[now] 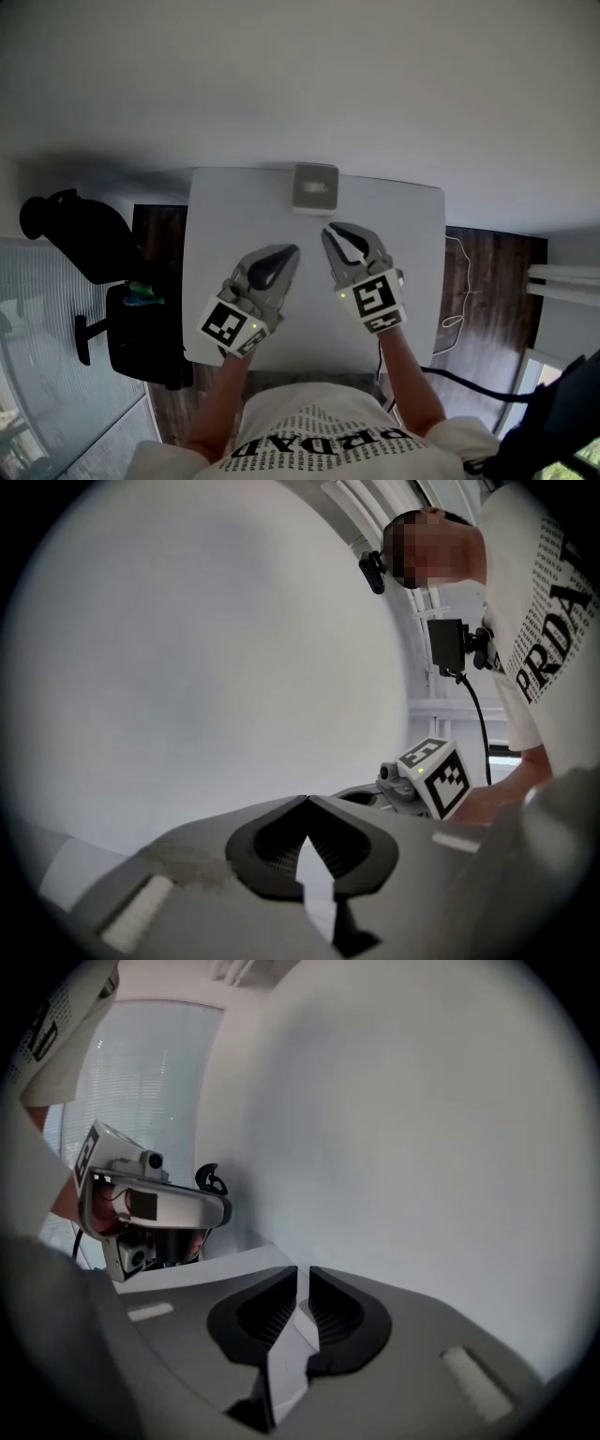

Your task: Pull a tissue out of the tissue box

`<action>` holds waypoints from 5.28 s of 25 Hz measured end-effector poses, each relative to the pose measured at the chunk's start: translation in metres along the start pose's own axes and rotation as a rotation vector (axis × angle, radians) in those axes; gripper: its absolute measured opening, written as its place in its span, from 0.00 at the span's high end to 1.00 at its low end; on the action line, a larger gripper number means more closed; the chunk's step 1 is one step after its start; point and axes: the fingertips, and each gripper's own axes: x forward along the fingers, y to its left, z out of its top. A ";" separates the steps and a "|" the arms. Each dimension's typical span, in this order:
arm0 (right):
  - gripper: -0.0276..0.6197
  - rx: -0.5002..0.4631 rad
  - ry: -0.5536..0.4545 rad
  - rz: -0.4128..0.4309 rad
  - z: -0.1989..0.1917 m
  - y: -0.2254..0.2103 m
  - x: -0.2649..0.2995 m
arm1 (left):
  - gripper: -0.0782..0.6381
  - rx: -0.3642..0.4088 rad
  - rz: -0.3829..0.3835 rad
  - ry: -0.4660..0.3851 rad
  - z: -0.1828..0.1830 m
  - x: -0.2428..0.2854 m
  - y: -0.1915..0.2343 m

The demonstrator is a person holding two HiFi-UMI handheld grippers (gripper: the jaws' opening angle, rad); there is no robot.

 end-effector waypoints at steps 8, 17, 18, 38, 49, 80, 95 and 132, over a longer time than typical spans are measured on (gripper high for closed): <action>0.88 0.015 0.121 0.017 -0.034 -0.018 0.064 | 0.90 -0.037 0.021 0.019 -0.025 0.027 0.054; 0.85 0.128 0.210 -0.004 -0.076 -0.041 0.115 | 0.90 -0.090 0.066 0.040 -0.061 0.046 0.103; 0.84 0.131 0.223 -0.003 -0.080 -0.042 0.119 | 0.90 -0.093 0.066 0.043 -0.064 0.047 0.105; 0.81 0.262 0.418 0.019 -0.123 -0.067 0.171 | 0.90 -0.195 0.076 0.037 -0.098 0.055 0.127; 0.80 0.266 0.615 0.059 -0.124 -0.072 0.176 | 0.90 -0.217 0.065 0.014 -0.096 0.056 0.130; 0.95 0.522 0.621 0.255 -0.116 -0.059 0.158 | 0.90 -0.241 0.035 0.020 -0.099 0.057 0.119; 0.95 0.456 0.482 0.233 -0.061 -0.059 0.122 | 0.90 -0.185 0.003 0.001 -0.065 0.055 0.094; 0.95 0.380 -0.282 0.186 0.154 -0.030 -0.110 | 0.90 0.063 -0.089 -0.082 0.100 -0.015 -0.075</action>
